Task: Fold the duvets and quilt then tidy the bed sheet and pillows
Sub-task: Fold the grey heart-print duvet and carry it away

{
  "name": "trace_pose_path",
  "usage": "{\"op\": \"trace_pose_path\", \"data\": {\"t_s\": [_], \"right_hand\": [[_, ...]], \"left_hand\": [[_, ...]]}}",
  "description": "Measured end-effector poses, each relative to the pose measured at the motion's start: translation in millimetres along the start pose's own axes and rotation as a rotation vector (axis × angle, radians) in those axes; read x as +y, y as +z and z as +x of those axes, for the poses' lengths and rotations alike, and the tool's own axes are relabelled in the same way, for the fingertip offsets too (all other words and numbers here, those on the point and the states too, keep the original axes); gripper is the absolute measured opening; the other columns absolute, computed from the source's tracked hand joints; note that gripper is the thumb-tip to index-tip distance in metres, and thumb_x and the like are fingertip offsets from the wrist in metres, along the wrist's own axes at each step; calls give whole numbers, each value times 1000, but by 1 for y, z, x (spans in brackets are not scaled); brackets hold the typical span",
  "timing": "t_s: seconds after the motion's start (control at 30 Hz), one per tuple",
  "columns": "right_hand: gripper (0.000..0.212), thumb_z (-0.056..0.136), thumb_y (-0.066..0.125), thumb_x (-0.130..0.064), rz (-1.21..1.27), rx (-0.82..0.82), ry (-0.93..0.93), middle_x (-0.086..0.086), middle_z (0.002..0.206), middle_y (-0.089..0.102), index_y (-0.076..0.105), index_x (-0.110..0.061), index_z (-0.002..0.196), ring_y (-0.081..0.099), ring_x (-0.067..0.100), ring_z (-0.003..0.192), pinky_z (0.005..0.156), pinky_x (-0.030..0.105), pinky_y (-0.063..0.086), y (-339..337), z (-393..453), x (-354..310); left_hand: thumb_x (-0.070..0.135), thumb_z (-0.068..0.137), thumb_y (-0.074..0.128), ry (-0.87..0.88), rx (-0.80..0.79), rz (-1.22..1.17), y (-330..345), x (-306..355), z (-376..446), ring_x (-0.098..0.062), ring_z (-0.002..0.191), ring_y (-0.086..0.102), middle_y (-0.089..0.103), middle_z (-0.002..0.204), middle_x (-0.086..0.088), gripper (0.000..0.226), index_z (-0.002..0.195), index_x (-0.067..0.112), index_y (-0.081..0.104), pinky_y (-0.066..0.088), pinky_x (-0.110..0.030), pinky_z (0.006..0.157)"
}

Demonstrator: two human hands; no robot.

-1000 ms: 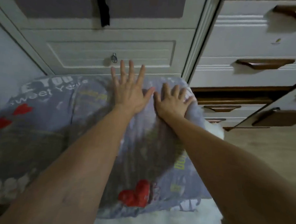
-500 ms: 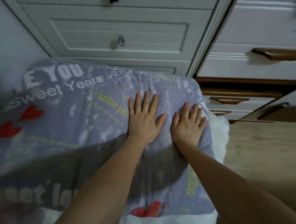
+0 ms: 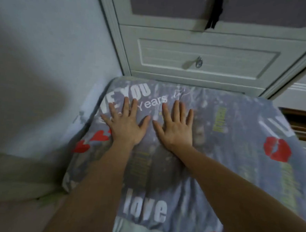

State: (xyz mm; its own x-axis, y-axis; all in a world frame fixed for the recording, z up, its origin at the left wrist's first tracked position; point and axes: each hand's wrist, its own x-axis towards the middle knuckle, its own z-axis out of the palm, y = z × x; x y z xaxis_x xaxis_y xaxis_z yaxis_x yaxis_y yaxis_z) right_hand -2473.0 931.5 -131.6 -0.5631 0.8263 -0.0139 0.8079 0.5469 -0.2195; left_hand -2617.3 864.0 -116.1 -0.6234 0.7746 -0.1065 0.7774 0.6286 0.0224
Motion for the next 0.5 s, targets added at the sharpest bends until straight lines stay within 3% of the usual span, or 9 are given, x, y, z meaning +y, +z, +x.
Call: {"op": "trace_pose_path", "data": {"t_s": [0.17,0.37,0.5], "right_hand": [[76,91,21,-68,-145,9,-89,17,159,5,6,-26,154,-1,31,147,115,57,-6,40,-37,-11],[73,90,21,-66,-121,18,-98,10,158,17,23,-28,151,12,29,147,116,53,-1,2,-74,6],[70,91,28,-63,-173,9,-48,9,157,23,28,-24,150,17,29,146,117,54,1,-9,-133,37]], "left_hand": [[79,84,17,-103,-52,-66,38,-25,-32,-45,143,-13,-19,160,2,87,151,33,-16,-2,-69,110],[72,88,11,-94,18,-8,22,-33,-98,-45,144,-4,1,162,-9,82,155,25,3,-4,-67,110],[79,84,13,-214,-175,-31,13,-40,-134,-49,142,-7,-9,161,-9,88,154,28,-1,-1,-68,110]]}}
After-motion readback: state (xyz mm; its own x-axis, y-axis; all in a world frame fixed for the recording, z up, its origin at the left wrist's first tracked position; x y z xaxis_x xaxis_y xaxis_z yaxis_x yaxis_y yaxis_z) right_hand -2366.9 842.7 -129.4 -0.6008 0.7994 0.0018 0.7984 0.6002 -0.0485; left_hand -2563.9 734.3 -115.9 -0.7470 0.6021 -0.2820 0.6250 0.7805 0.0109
